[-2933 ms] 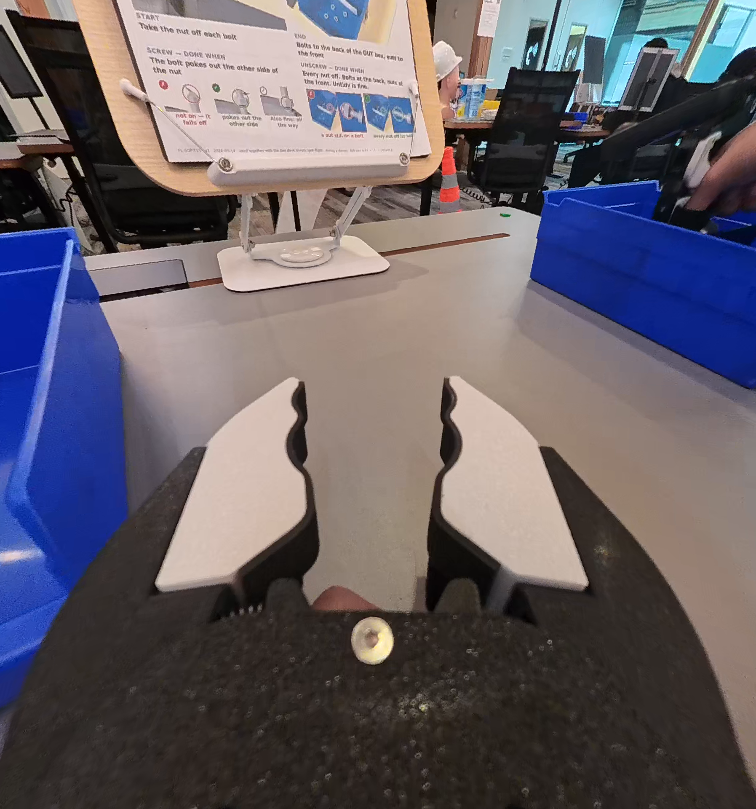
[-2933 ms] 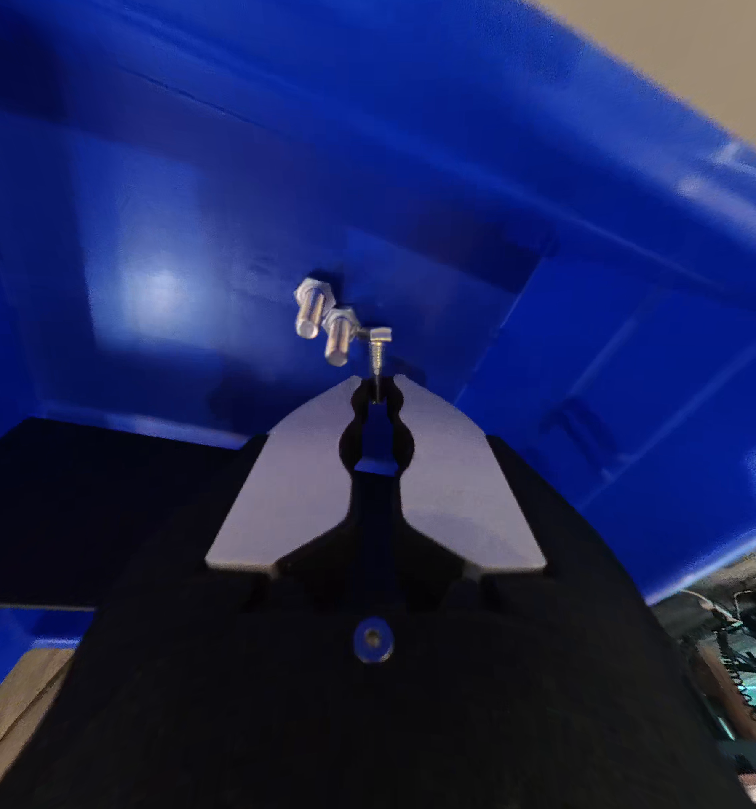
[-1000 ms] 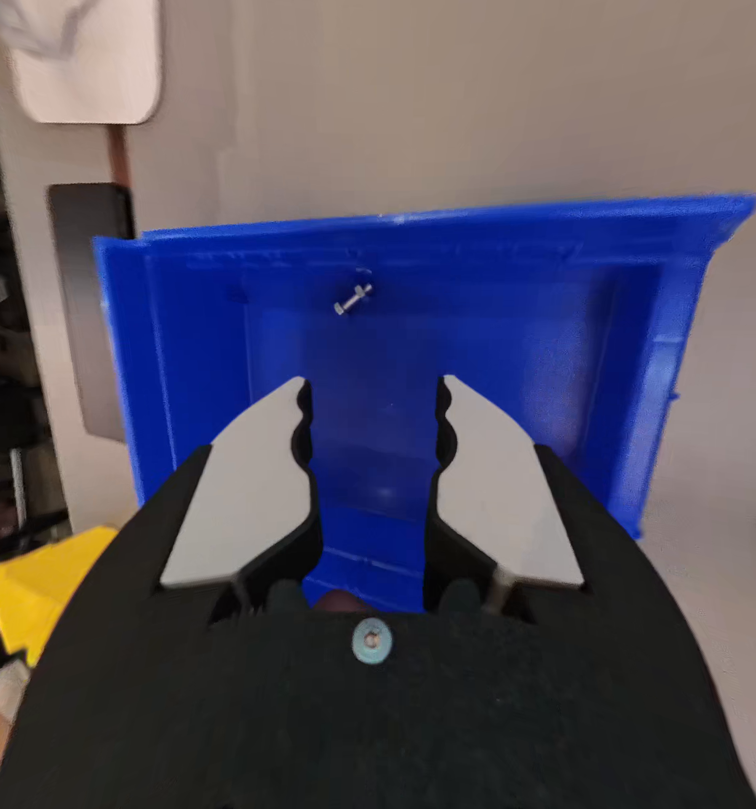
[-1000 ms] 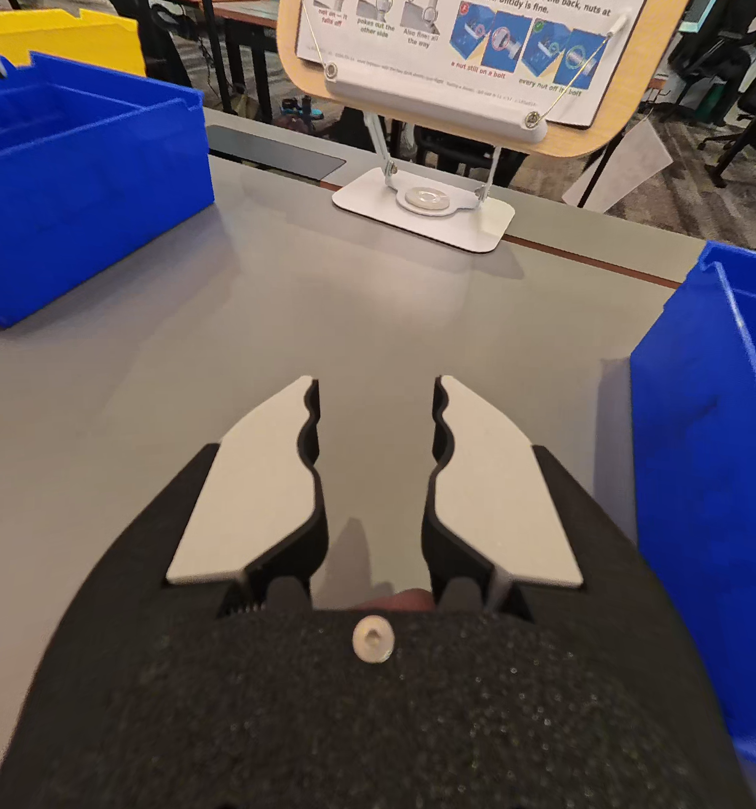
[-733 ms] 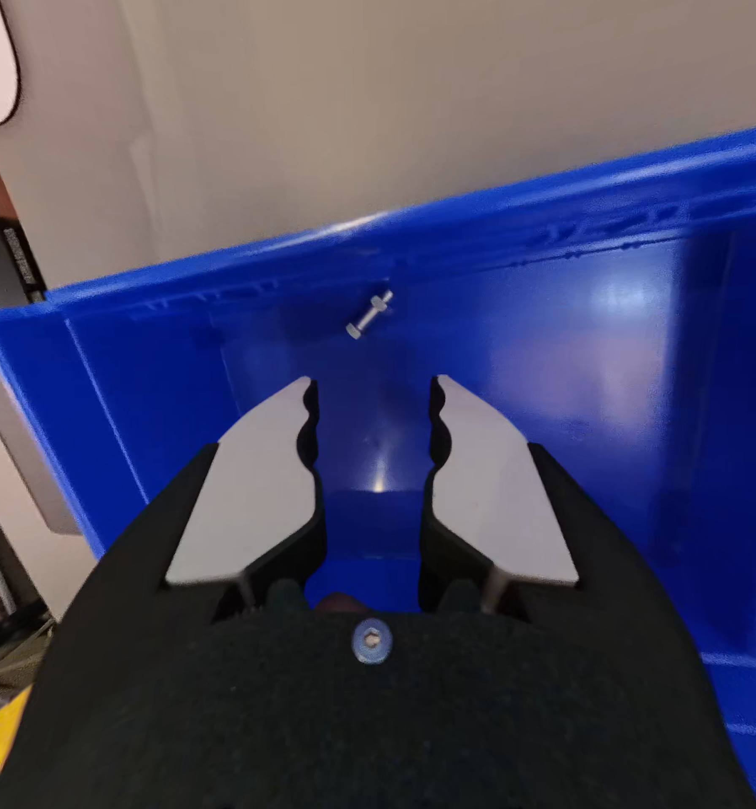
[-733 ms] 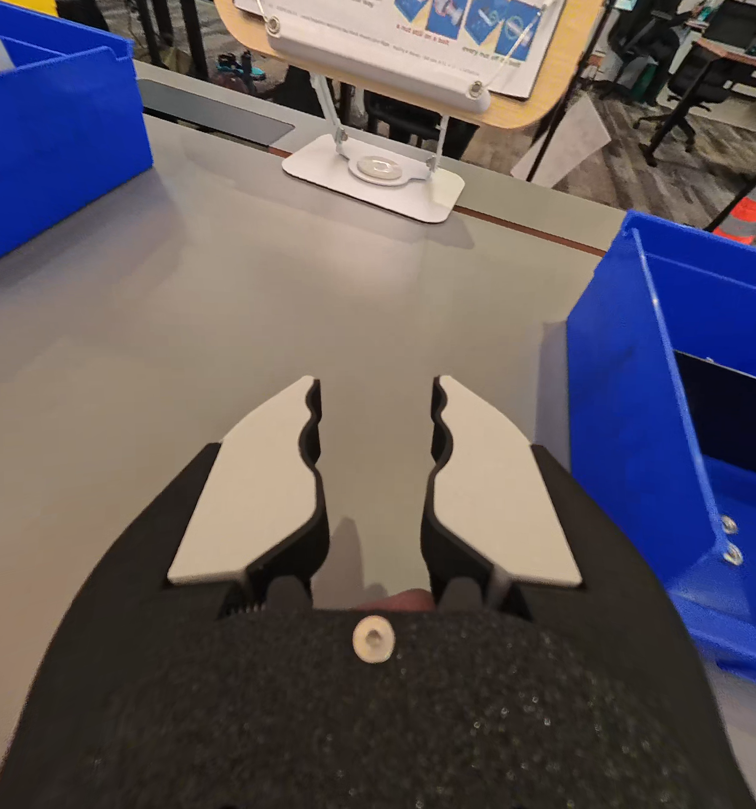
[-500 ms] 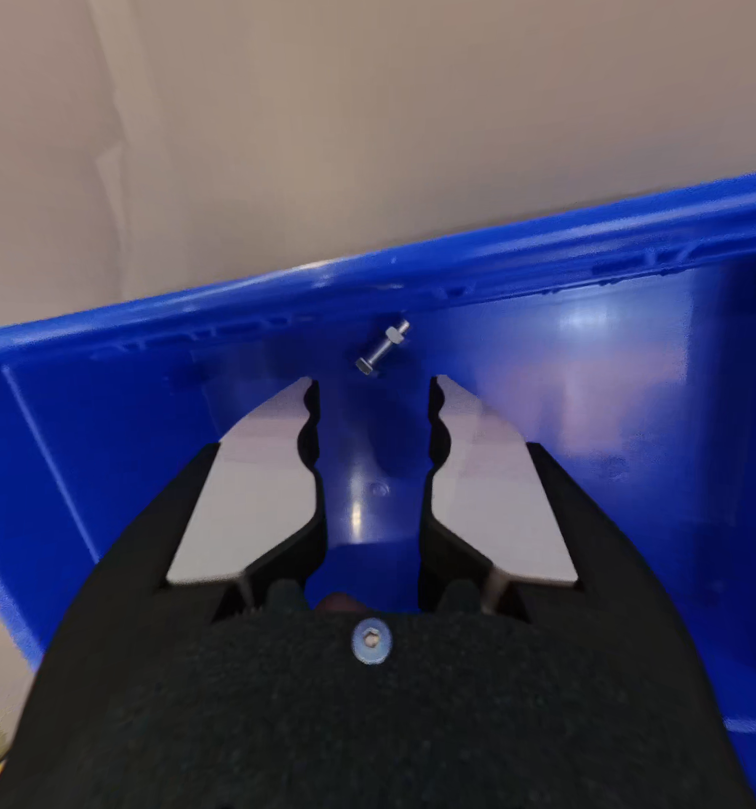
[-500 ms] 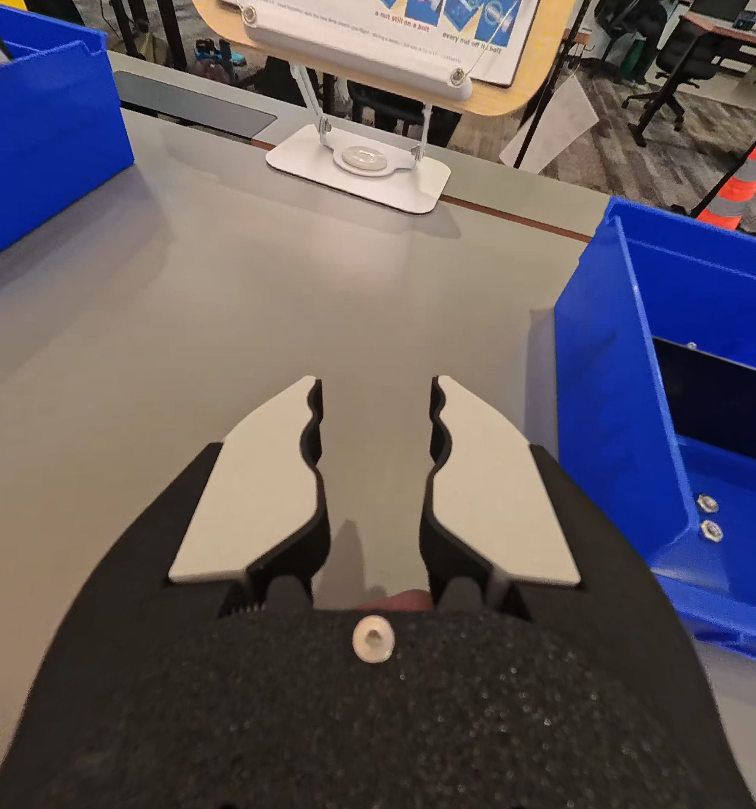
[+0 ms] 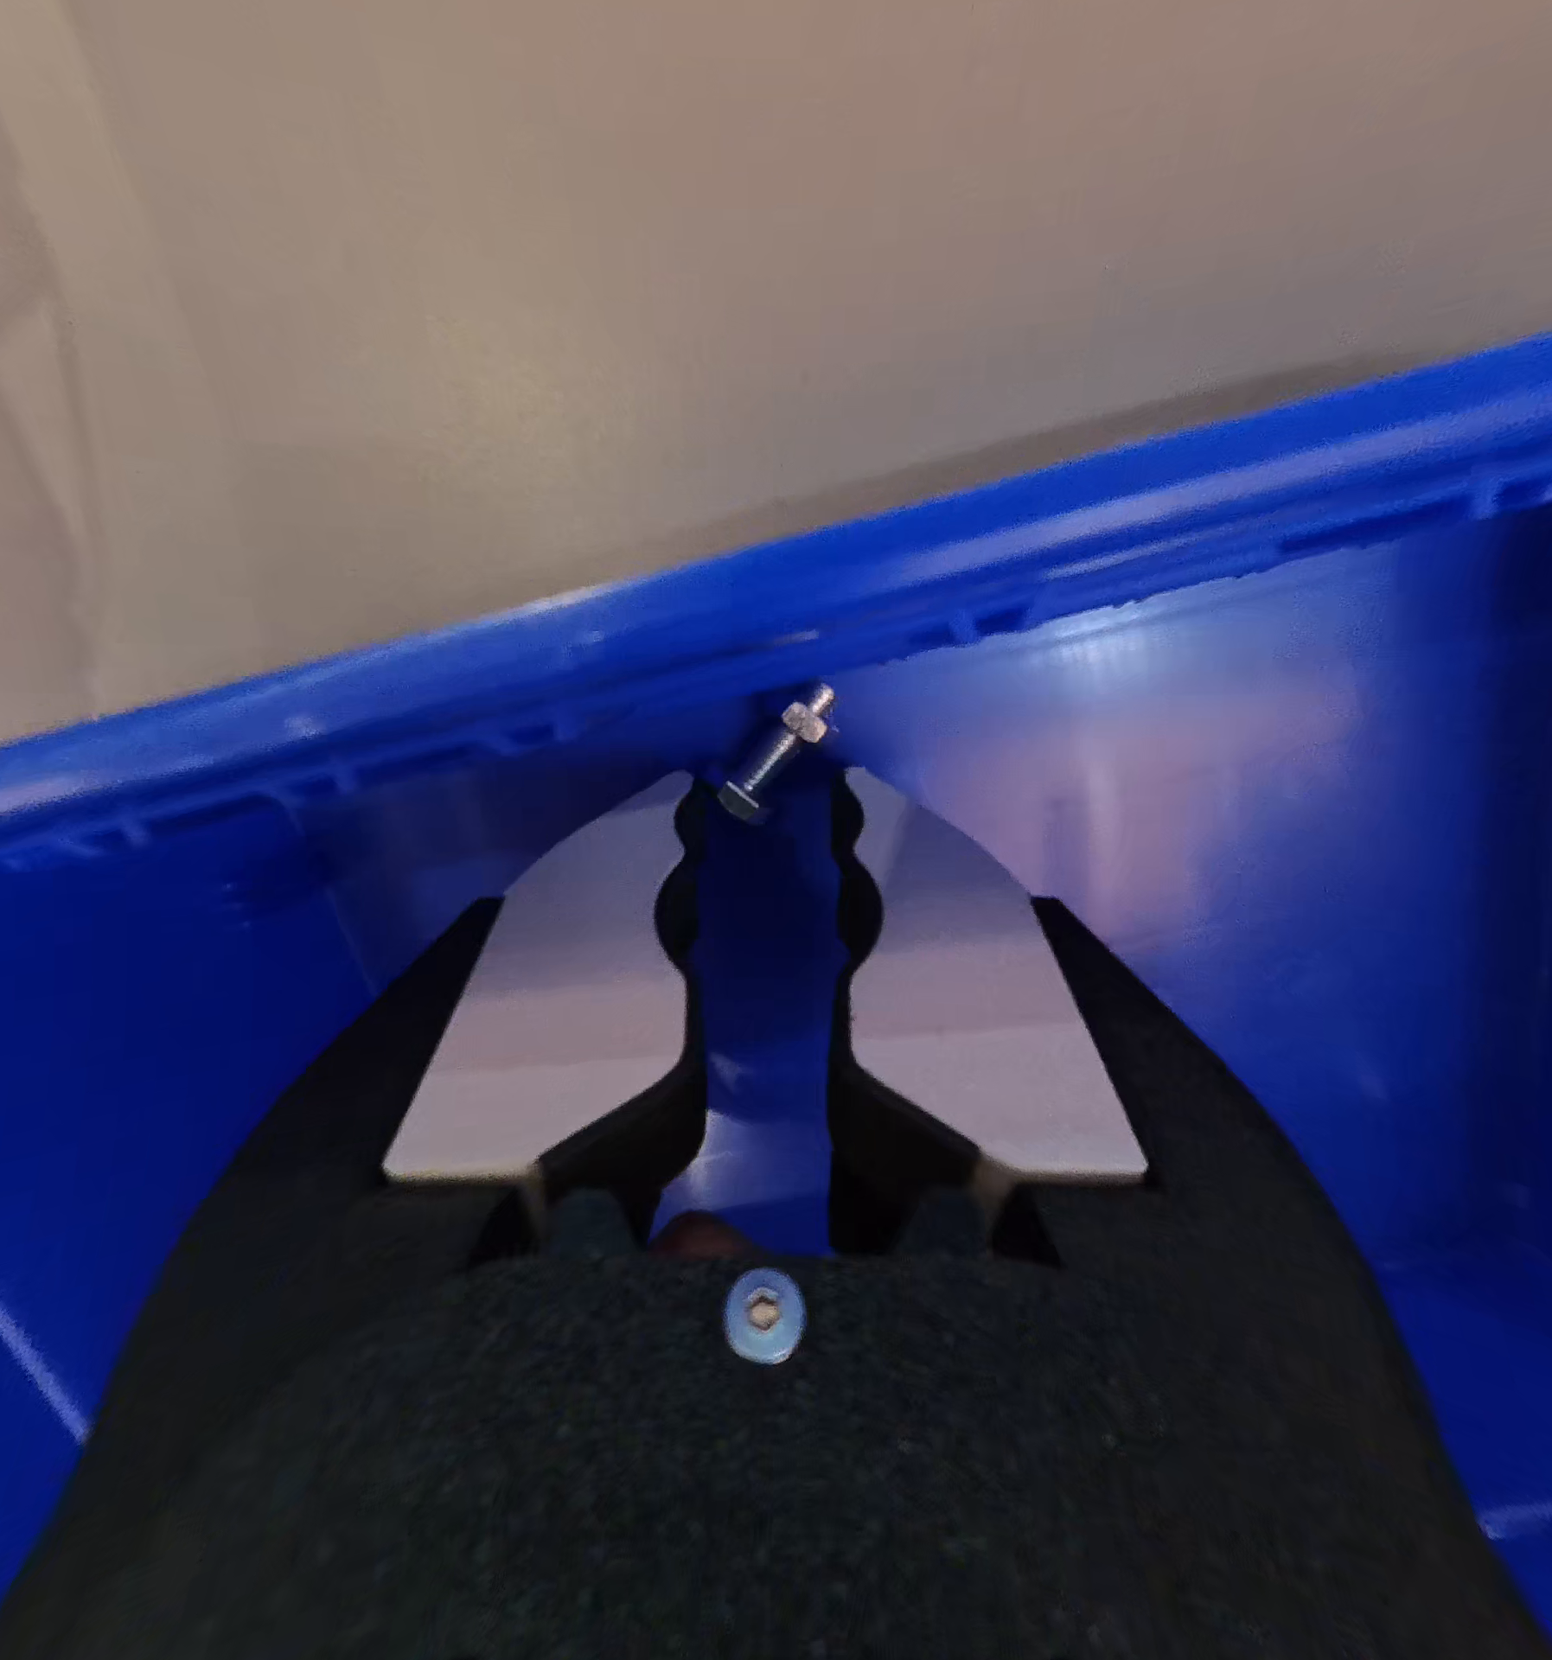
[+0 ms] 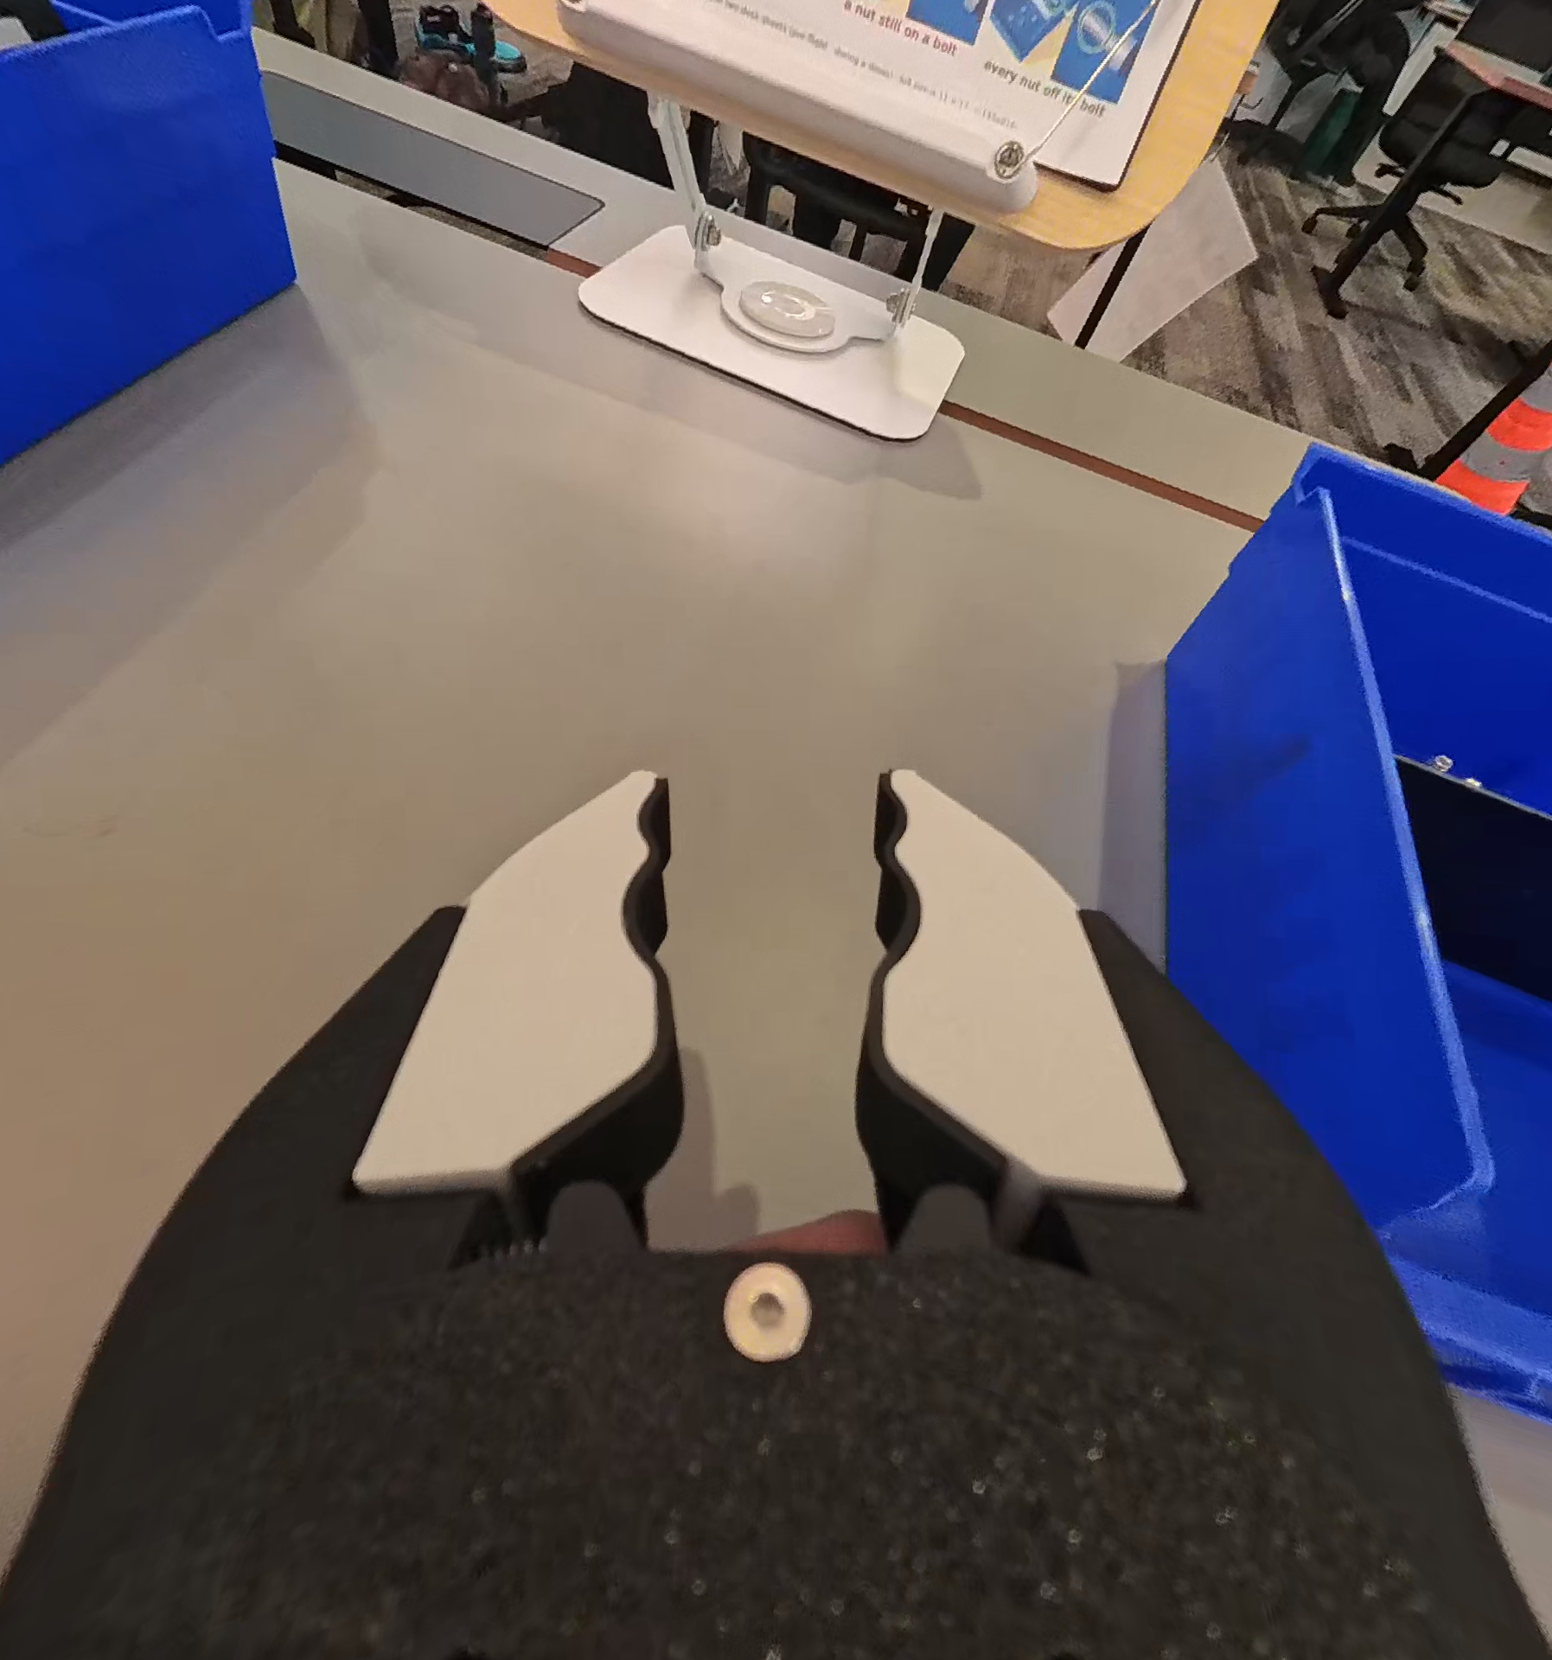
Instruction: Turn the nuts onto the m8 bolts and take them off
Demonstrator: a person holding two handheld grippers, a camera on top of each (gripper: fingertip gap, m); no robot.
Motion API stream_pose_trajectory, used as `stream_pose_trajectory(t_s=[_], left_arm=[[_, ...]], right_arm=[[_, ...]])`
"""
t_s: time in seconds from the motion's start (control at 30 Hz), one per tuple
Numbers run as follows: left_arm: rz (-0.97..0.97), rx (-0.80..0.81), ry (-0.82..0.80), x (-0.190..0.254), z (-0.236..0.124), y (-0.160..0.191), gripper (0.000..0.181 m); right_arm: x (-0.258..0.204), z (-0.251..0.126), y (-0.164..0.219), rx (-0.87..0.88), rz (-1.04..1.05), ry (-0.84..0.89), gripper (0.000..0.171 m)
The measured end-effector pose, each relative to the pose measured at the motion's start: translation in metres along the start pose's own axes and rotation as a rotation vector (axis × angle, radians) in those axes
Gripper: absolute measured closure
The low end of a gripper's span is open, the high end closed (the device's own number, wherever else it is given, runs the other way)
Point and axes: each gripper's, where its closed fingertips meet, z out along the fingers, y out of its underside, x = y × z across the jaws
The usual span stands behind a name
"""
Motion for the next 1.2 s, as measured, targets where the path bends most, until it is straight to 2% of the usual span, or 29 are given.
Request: stream_pose_trajectory(t_s=[0.07, 0.27, 0.4, 0.47, 0.57, 0.7, 0.8, 0.87, 0.97, 1.1, 1.2], left_arm=[[0.009, 0.019, -0.003, 0.000, 0.001, -0.001, 0.166], [-0.053, 0.004, -0.012, 0.000, 0.000, -0.001, 0.168], [-0.088, -0.016, -0.103, 0.001, -0.002, 0.002, 0.168], [-0.141, 0.028, -0.180, -0.004, -0.012, 0.000, 0.168], [-0.261, 0.163, -0.311, -0.009, -0.048, -0.007, 0.168], [-0.408, 0.438, -0.568, -0.002, -0.119, -0.035, 0.167], [-0.492, 0.677, -0.737, 0.025, -0.166, -0.068, 0.168], [-0.537, 0.796, -0.813, 0.050, -0.181, -0.092, 0.168], [-0.590, 0.980, -0.846, 0.086, -0.177, -0.135, 0.168], [-0.647, 1.078, -0.911, 0.110, -0.142, -0.175, 0.168], [-0.757, 1.088, -0.932, 0.111, -0.115, -0.177, 0.168]], right_arm=[[0.000, 0.000, -0.001, 0.001, 0.000, -0.001, 0.128], [-0.002, 0.002, 0.001, -0.001, 0.011, -0.013, 0.130], [-0.003, 0.003, 0.000, 0.012, 0.026, -0.035, 0.132], [-0.002, 0.003, -0.001, 0.019, 0.028, -0.049, 0.133], [0.001, 0.004, -0.009, 0.040, 0.011, -0.073, 0.133], [0.003, 0.006, -0.022, 0.074, -0.040, -0.115, 0.134], [0.001, 0.009, -0.034, 0.109, -0.083, -0.155, 0.134], [-0.002, 0.010, -0.040, 0.132, -0.091, -0.182, 0.134], [-0.006, 0.009, -0.048, 0.169, -0.069, -0.222, 0.134], [-0.005, 0.006, -0.053, 0.213, -0.018, -0.233, 0.134], [-0.002, 0.003, -0.049, 0.226, 0.036, -0.237, 0.135]])
